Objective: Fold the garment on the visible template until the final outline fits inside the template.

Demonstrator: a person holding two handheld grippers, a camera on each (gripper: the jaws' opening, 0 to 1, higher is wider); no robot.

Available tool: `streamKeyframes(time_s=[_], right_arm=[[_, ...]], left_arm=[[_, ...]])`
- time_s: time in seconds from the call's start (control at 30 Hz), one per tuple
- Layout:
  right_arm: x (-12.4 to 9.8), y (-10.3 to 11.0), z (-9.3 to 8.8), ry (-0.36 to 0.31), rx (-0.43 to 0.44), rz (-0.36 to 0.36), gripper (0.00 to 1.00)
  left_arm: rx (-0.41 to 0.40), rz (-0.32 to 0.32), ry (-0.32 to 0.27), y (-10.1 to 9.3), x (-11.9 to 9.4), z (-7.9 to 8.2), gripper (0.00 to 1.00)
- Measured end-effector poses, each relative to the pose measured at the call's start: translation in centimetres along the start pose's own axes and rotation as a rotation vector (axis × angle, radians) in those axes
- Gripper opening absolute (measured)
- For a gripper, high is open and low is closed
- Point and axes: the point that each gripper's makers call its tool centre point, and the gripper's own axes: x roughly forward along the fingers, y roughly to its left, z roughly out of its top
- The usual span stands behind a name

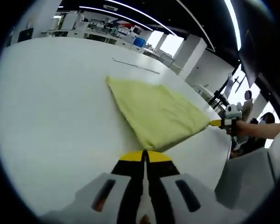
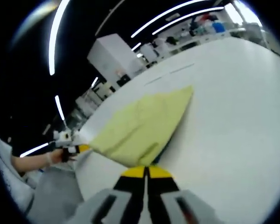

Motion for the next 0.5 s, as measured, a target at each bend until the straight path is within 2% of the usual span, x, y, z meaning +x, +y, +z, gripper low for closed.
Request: streamKeyframes(time_s=[0.1, 0.3, 0.5], right_arm=[[-0.4, -0.2, 0.2, 0.000, -0.005, -0.005, 0.00], [-1.5, -0.9, 0.4, 0.008, -0.020, -0.013, 0.00], [-1.8, -1.0, 0.0, 0.031, -0.071, -0.018, 0.00]], left_arm=[[-0.009, 0.007, -0.011, 0.1, -0.2, 0.3, 0.00], [-0.012, 0.028, 0.002, 0.7, -0.1, 0.1, 0.00], [-0.066, 0.051, 0.011, 1.1, -0.3, -0.5, 0.00]])
